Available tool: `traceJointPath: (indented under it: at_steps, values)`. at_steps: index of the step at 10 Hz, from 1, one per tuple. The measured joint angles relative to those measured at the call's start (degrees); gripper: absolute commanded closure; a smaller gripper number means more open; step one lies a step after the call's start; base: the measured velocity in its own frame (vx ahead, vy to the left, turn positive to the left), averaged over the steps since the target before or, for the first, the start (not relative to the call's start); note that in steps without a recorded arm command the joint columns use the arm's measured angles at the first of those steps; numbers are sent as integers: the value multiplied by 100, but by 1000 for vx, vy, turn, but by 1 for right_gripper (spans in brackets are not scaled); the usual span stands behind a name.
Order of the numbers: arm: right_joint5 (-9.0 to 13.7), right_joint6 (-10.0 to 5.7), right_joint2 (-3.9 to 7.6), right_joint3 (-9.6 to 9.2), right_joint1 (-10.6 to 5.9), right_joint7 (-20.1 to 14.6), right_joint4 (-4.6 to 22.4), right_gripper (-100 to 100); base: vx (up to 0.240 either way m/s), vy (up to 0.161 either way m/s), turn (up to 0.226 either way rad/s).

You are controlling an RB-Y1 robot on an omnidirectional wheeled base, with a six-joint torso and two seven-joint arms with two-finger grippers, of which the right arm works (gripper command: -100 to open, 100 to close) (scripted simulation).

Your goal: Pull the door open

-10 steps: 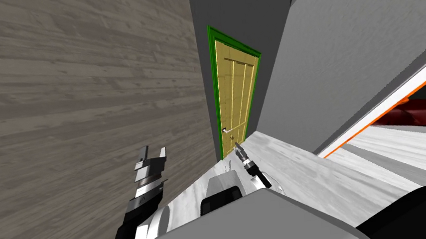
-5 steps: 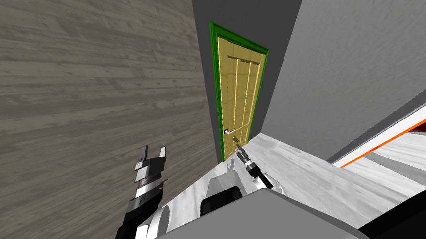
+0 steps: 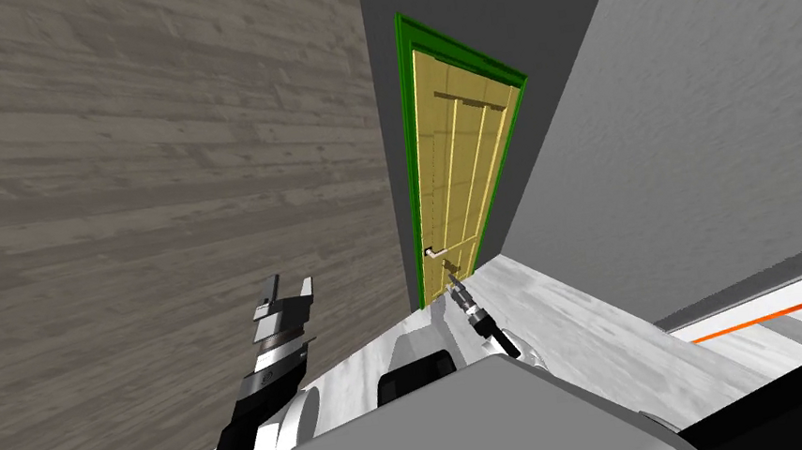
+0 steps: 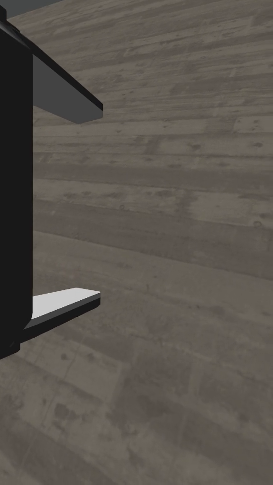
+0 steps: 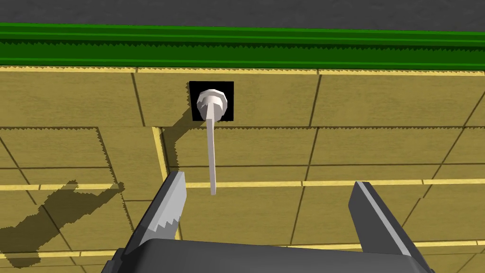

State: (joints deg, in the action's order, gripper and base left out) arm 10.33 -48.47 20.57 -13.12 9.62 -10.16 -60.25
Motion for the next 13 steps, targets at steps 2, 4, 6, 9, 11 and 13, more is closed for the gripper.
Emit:
traceJointPath:
  at_steps: [2,4,6,9,11,13]
  values:
    - [59,-66,88,-39,9,-64,137,-100,58,-75,86]
    - [108,-175,140,-80,-49,-122,390,-100,61,-63,91]
    - [157,-268,191,-119,-135,-177,642,-100,55,-77,88]
    - [242,-411,296,-180,-213,-279,997,-100,61,-78,93]
    - [301,-499,367,-221,-247,-339,1208,-100,58,-82,89]
    - [344,-593,412,-257,-318,-392,1443,-100,60,-65,68]
